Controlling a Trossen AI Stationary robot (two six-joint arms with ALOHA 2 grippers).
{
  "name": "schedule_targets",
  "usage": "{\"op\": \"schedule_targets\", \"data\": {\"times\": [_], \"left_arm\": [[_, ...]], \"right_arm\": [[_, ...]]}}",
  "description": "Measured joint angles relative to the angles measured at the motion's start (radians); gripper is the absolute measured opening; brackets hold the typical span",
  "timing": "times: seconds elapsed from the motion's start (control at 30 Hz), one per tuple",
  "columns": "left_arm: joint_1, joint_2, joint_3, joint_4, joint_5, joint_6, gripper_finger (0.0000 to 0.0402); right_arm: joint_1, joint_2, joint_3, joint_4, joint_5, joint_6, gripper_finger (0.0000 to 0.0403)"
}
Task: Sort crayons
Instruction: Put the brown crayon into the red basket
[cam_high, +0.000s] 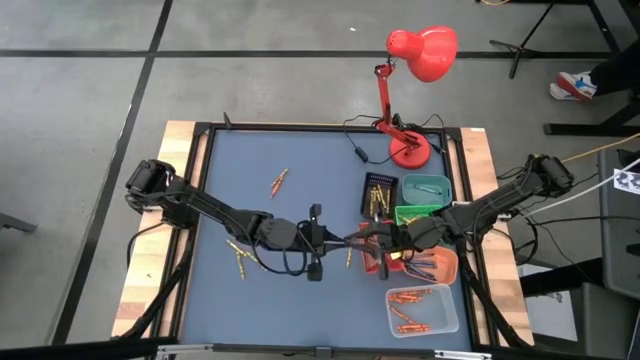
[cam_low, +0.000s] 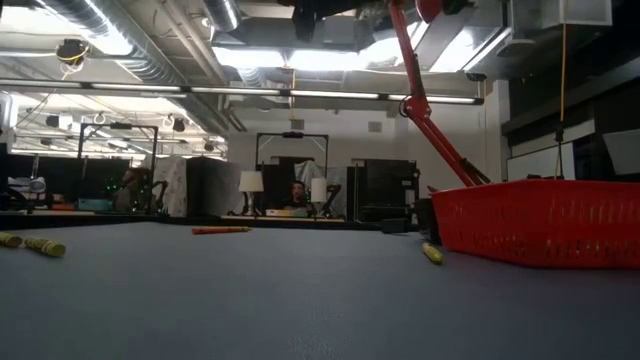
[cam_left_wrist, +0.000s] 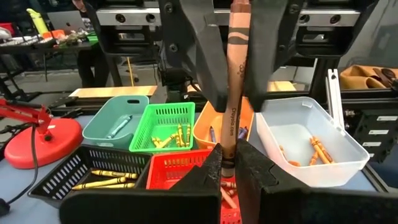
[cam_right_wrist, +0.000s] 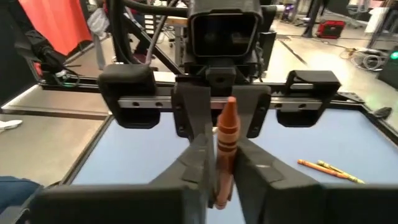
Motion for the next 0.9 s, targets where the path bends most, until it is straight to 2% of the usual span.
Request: {"op": "schedule_targets", "data": {"times": [0.13,0.23,0.37,0.47,0.67,0.9], "left_arm": [[0.0,0.0,0.0,-0.001,-0.004,0.0,0.0008],[0.001,0.0,0.0,-0.005,-0.008,-0.001,0.0014],[0.004,0.0,0.0,-0.002,-0.014,-0.003,0.0041],[0.01,0.0,0.0,-0.007,-0.014,-0.003,0.0066],[0.042,0.0,0.0,-0.043,-0.015,-0.003,0.0093],[0.126,0.0,0.0,-0.144,-0.011,-0.003,0.0092]], "right_arm": [[0.0,0.0,0.0,-0.003,0.018,0.0,0.0015],[0.001,0.0,0.0,-0.012,0.043,0.006,0.0019],[0.001,-0.001,0.0,-0.025,0.059,0.028,0.0036],[0.001,-0.009,0.0,-0.063,0.069,0.028,0.0026],[0.002,-0.09,0.0,-0.311,0.086,0.108,0.0013],[0.004,-0.161,0.0,-0.739,0.067,0.3,0.004]]}}
